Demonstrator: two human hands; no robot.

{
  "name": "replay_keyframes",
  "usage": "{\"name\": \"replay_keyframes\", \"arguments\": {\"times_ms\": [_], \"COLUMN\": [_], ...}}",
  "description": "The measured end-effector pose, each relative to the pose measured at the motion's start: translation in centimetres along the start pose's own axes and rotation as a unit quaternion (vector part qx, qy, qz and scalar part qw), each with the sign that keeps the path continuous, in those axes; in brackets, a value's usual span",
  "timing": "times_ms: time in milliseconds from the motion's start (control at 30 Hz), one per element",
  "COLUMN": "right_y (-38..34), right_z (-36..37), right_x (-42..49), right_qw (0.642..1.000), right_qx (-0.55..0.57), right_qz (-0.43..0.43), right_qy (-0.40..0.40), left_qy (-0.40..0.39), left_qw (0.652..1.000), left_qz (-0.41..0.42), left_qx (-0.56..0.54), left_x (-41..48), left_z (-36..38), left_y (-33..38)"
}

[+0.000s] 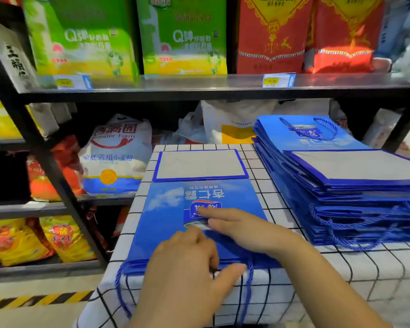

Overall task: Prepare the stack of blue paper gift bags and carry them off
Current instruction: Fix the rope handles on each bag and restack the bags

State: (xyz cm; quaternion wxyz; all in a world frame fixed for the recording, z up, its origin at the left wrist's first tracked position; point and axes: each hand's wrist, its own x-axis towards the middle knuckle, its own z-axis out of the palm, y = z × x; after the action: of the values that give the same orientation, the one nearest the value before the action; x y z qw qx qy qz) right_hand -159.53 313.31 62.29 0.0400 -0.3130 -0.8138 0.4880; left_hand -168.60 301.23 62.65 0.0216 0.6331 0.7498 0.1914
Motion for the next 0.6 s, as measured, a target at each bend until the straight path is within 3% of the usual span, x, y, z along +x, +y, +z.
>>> {"name": "replay_keyframes", "arguments": {"times_ms": [167, 333, 400, 533, 600], "right_y": [0.4, 1.0, 1.2, 1.5, 1.5], "right_z": [-0.6, -0.8, -0.7, -0.6, -0.6], "right_x": [-0.7, -0.6, -0.5, -0.4, -0.4], "right_qw": [0.981, 0.965, 0.965, 0.968, 0.972], "right_qx": [0.181, 0.255, 0.253, 0.236, 0.215], "right_qz": [-0.009, -0.011, -0.014, -0.028, -0.035], "right_qy": [0.062, 0.060, 0.060, 0.081, 0.086], "left_qy": [0.009, 0.007, -0.001, 0.021, -0.033], "left_qw": [0.997, 0.994, 0.998, 0.993, 0.982], "left_qz": [0.042, 0.058, 0.049, -0.072, -0.098], "left_qx": [0.056, 0.090, 0.034, -0.086, -0.159], "left_x": [0.1, 0.4, 0.3, 1.3, 2.4], "left_z": [2.8, 4.0, 3.4, 0.4, -0.8], "left_y": [3.2, 3.6, 2.9, 0.9, -0.7]}}
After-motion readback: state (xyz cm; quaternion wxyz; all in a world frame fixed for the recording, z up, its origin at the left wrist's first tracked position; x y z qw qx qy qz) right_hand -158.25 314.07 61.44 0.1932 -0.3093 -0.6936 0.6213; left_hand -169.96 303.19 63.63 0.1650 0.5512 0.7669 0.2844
